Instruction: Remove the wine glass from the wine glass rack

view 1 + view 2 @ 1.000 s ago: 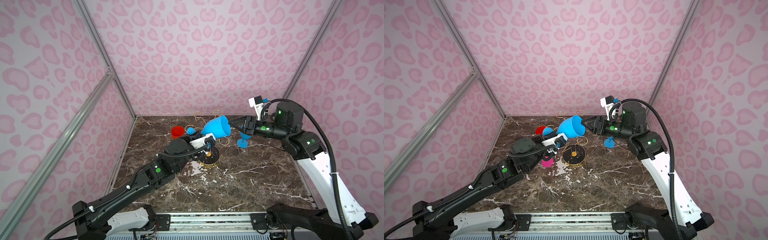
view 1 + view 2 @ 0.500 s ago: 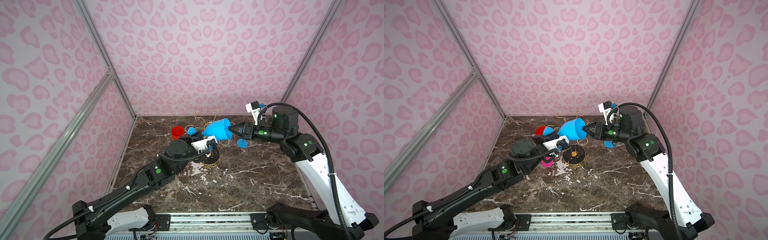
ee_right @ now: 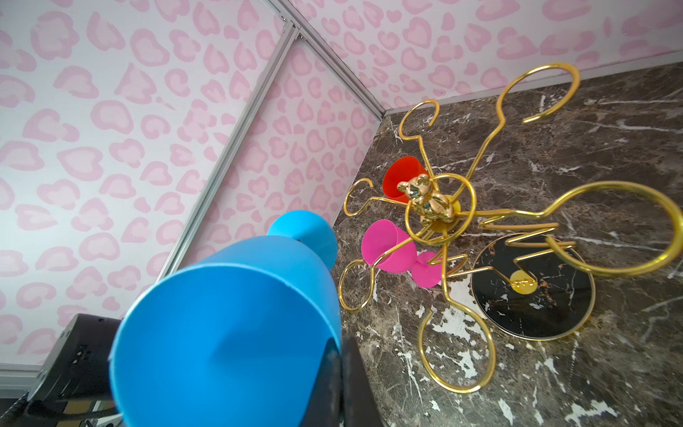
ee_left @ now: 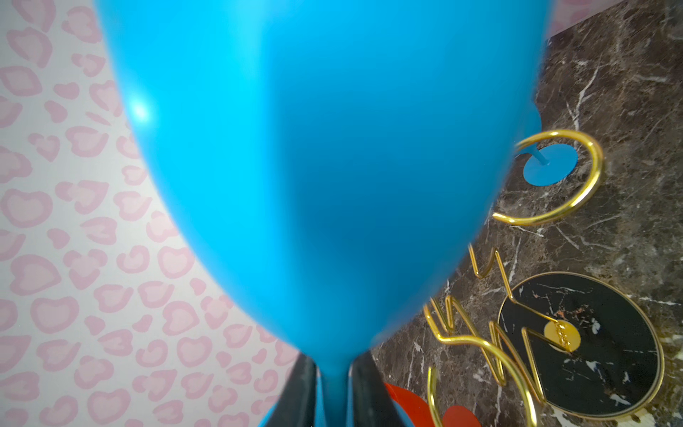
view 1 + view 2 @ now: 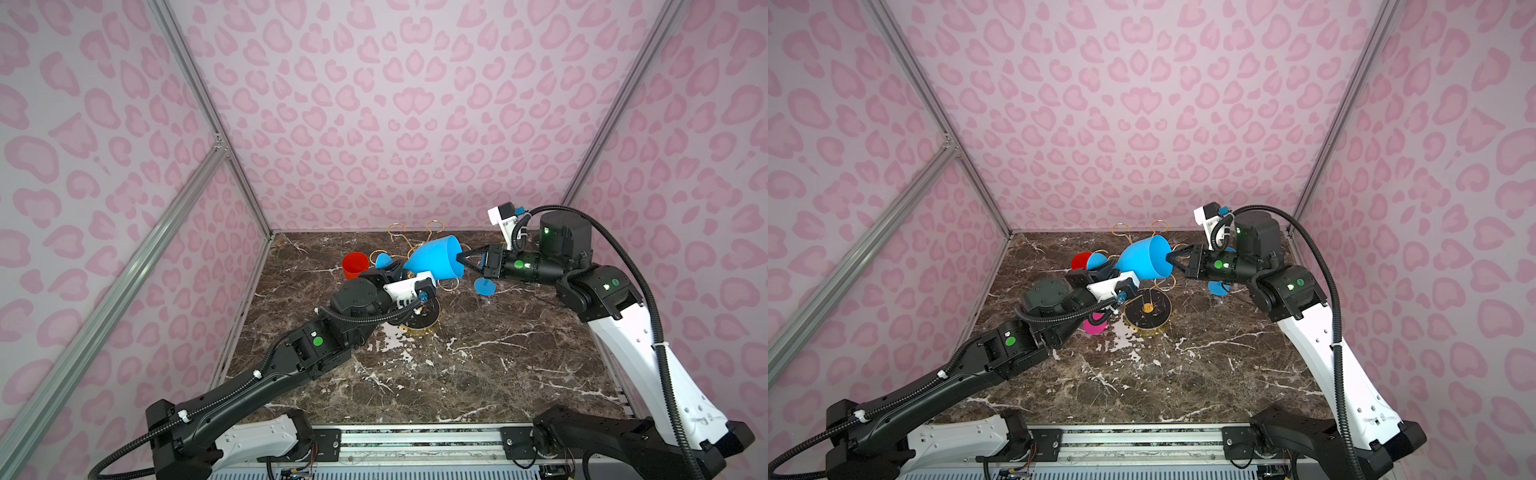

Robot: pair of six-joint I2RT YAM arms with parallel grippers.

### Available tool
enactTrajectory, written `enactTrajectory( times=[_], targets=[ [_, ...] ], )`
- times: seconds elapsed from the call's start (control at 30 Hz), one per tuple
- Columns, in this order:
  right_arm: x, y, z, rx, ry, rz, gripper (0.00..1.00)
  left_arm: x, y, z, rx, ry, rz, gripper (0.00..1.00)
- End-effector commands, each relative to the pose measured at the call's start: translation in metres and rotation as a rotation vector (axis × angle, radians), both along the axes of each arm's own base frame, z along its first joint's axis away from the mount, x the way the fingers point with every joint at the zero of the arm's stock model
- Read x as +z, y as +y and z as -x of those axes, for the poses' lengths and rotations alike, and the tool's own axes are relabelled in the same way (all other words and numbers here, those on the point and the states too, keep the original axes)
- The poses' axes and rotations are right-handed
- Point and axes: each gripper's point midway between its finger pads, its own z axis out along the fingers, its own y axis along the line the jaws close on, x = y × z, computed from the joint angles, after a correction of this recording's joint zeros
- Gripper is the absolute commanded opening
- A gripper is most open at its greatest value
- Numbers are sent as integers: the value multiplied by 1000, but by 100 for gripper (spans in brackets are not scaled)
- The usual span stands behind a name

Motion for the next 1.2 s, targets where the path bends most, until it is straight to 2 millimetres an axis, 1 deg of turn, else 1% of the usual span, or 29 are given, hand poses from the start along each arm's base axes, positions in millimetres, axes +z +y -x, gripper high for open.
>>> enactTrajectory(
  times=[0.0,0.03,0.1,0.2,0.23,0.3,0.33,0.4,0.43,0.47,0.53,0.57,0.6,0.63,0.77,0.83,0.9,1.0,1.1,1.17],
  targets=[
    [13,-2,-6,-21,-63,-5,0,18,6,-1,26,-44,62,100],
    [16,-4,-6,-32,-72,-2,0,18,9,-1,38,-43,75,98],
    [24,-10,-8,-56,-98,-3,0,21,16,1,56,-38,118,98],
    [40,-28,-16,-121,-141,-9,0,26,28,6,71,-24,188,98],
    [46,-38,-20,-152,-157,-4,0,28,33,8,79,-15,215,98],
    [55,-66,-30,-230,-181,23,0,34,43,12,97,3,269,98],
    [60,-85,-34,-288,-197,47,0,36,48,15,100,18,298,98],
    [64,-123,-42,-405,-210,110,0,38,56,21,99,44,344,98],
    [65,-142,-46,-458,-212,141,0,40,59,24,96,53,369,98],
    [61,-161,-49,-516,-201,189,0,40,63,26,98,61,388,98],
    [45,-195,-51,-625,-161,341,0,41,69,30,103,79,429,98],
    [31,-210,-51,-667,-118,433,0,41,71,32,103,94,451,98],
    [18,-218,-51,-679,-73,488,0,42,73,33,99,102,470,98],
    [1,-223,-50,-665,-17,521,0,42,74,35,96,111,485,98],
    [-68,-222,-45,-589,176,593,0,38,75,37,89,127,503,98],
    [-97,-225,-39,-574,251,630,0,36,74,37,88,139,505,98],
    [-121,-225,-33,-564,299,649,0,36,73,37,85,151,516,98],
    [-143,-219,-28,-532,343,672,0,34,72,38,78,158,518,98],
    [-158,-211,-27,-491,371,738,0,33,71,38,77,163,520,98],
    [-164,-208,-31,-466,387,760,0,32,71,38,76,168,519,98]
  ],
)
